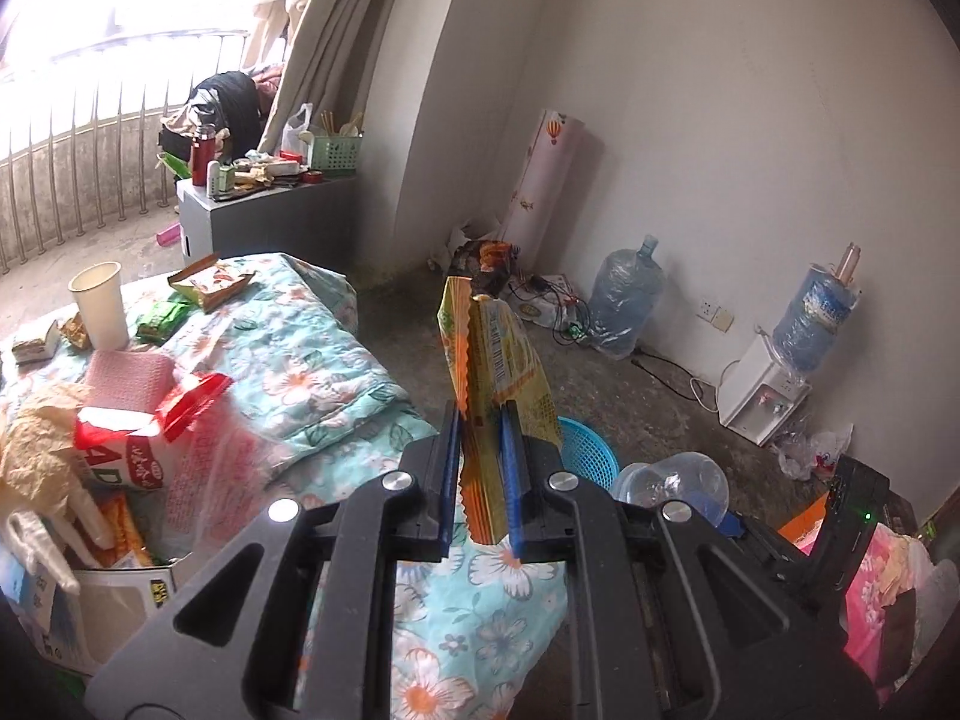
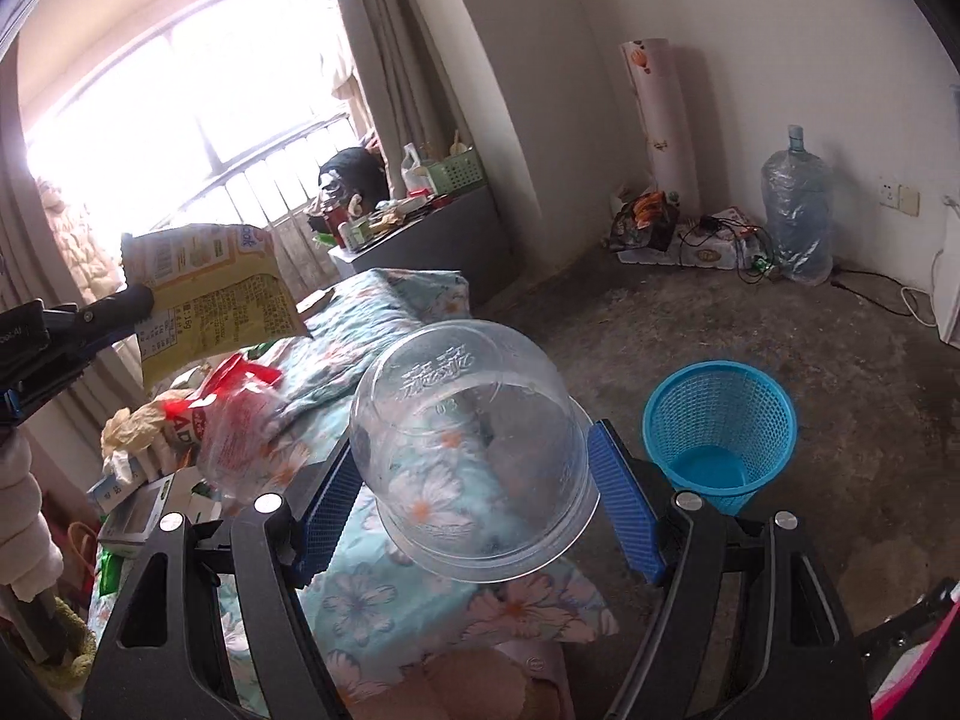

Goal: Collect trash
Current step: 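Carry the yellow bag and clear bowl over the blue wastebasket with both tools, then open both grippers to drop the bag and bowl into the wastebasket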

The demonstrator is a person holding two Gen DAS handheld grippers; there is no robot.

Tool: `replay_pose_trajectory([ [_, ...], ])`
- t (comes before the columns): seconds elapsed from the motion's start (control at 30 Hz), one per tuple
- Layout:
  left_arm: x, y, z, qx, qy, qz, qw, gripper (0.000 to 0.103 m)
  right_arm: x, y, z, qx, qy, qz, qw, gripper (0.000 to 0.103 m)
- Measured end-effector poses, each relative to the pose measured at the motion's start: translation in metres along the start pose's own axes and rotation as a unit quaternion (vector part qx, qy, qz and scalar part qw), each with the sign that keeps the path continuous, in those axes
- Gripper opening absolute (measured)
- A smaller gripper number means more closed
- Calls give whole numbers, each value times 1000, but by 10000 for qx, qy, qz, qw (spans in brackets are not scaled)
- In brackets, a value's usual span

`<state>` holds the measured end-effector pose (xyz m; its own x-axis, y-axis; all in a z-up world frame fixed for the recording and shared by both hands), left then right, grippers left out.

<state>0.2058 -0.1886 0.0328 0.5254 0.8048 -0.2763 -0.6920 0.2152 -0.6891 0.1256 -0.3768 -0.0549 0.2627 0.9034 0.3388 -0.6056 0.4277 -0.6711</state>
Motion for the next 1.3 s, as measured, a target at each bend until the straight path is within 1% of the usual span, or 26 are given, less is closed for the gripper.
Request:
replay_pose_trajectory([
  [0.13, -34, -19, -71, 522, 100, -324, 9981, 11, -76, -20, -13, -37, 501, -817, 9954, 73],
  [0.2, -54, -23, -111, 840, 189, -527, 9949, 11, -109, -26, -25, -11, 664, -1173, 9909, 73],
  [0.27, -73, -23, -153, 1161, 258, -698, 9904, 11, -138, -29, -42, 46, 739, -1487, 9861, 73],
  [0.33, -90, -18, -195, 1485, 314, -845, 9848, 11, -165, -31, -64, 142, 638, -1863, 9803, 73],
  [0.43, -116, -9, -253, 1814, 304, -1177, 9759, 11, -203, -33, -101, 373, 421, -2345, 9705, 73],
  [0.5, -129, -3, -289, 2061, 354, -1278, 9695, 11, -225, -39, -127, 502, 284, -2620, 9633, 73],
  [0.57, -139, 2, -322, 2233, 340, -1374, 9644, 11, -247, -47, -152, 612, 179, -2821, 9573, 73],
  [0.63, -148, 4, -353, 2359, 356, -1460, 9601, 12, -266, -53, -178, 783, 117, -2974, 9515, 74],
  [0.67, -152, 6, -367, 2419, 336, -1516, 9578, 14, -273, -56, -193, 874, 17, -3019, 9493, 74],
  [0.7, -155, 9, -381, 2494, 303, -1558, 9553, 22, -281, -58, -207, 958, -18, -3085, 9464, 75],
  [0.73, -156, 13, -395, 2585, 240, -1563, 9530, 31, -289, -56, -217, 1029, 23, -3164, 9430, 82],
  [0.77, -156, 18, -407, 2686, 160, -1534, 9508, 49, -297, -54, -227, 1087, 78, -3245, 9396, 84],
  [0.8, -155, 23, -417, 2770, 61, -1499, 9491, 52, -303, -52, -236, 1125, 127, -3301, 9371, 85],
  [0.87, -156, 30, -428, 2840, -16, -1466, 9476, 52, -313, -47, -243, 1133, 259, -3397, 9333, 85],
  [0.93, -154, 34, -427, 2868, 0, -1419, 9474, 52, -312, -44, -242, 1042, 193, -3431, 9333, 85],
  [1.0, -153, 33, -420, 2839, 114, -1327, 9496, 53, -304, -41, -236, 953, 122, -3383, 9361, 85],
  [1.13, -153, 19, -390, 2576, 314, -1322, 9566, 54, -278, -42, -214, 776, 233, -3034, 9494, 85],
  [1.2, -153, 9, -368, 2398, 429, -1347, 9605, 54, -259, -47, -198, 653, 306, -2793, 9575, 85],
  [1.3, -148, -8, -329, 2114, 594, -1326, 9665, 54, -229, -58, -166, 399, 532, -2283, 9713, 85],
])
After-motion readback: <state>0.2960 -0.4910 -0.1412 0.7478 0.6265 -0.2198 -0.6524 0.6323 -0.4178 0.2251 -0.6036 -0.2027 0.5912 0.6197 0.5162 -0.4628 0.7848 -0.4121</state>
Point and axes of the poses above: each gripper's, at about its wrist camera, not at the fingertips, and z roughly against the way its jaws point, x to its left, y to its underside, the point moved 10 cm from there along -z, roughly the way its jaws point, and after that the axes turned 8 degrees about x, right-handed, at the moved point
